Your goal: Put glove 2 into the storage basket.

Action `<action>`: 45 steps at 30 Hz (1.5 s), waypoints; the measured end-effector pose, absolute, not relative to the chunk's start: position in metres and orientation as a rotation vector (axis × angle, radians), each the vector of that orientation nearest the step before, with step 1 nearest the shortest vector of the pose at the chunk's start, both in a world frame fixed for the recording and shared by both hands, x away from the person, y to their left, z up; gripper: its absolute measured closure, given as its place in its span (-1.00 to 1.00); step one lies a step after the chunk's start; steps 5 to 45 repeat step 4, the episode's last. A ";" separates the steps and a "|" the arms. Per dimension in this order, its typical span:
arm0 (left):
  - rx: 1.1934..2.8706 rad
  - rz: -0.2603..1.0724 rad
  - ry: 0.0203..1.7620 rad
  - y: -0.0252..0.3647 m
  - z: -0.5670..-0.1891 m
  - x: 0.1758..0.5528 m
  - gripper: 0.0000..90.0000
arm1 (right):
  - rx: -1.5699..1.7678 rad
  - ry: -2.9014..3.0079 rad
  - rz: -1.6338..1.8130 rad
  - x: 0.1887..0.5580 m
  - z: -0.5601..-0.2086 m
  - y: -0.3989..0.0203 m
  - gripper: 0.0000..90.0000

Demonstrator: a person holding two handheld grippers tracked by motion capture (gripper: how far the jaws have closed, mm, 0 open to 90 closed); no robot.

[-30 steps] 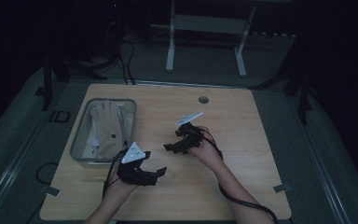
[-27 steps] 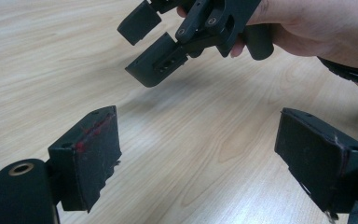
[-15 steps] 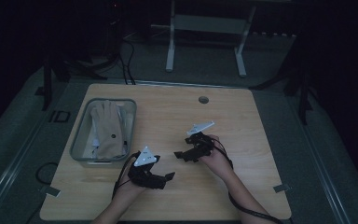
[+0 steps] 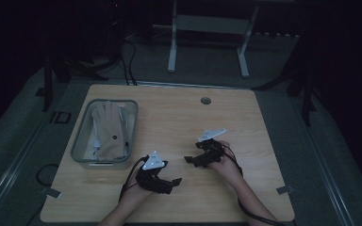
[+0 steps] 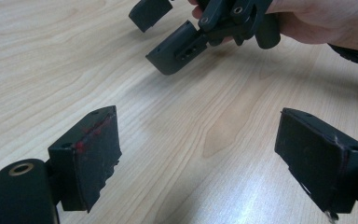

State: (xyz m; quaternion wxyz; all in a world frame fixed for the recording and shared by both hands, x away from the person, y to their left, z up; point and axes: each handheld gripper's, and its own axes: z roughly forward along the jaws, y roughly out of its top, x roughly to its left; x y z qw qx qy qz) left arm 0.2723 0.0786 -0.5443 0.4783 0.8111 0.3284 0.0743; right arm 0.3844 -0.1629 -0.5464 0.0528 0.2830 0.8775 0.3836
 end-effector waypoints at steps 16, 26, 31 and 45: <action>1.979 0.169 0.799 0.080 -0.543 0.273 -0.68 | 0.822 2.657 1.167 0.382 -0.548 -0.162 -0.64; 1.979 0.169 0.799 0.080 -0.543 0.273 -0.68 | 0.822 2.657 1.167 0.382 -0.548 -0.162 -0.64; 1.979 0.169 0.799 0.080 -0.543 0.273 -0.68 | 0.822 2.657 1.167 0.382 -0.548 -0.162 -0.64; 1.979 0.169 0.799 0.080 -0.543 0.273 -0.68 | 0.822 2.657 1.167 0.382 -0.548 -0.162 -0.64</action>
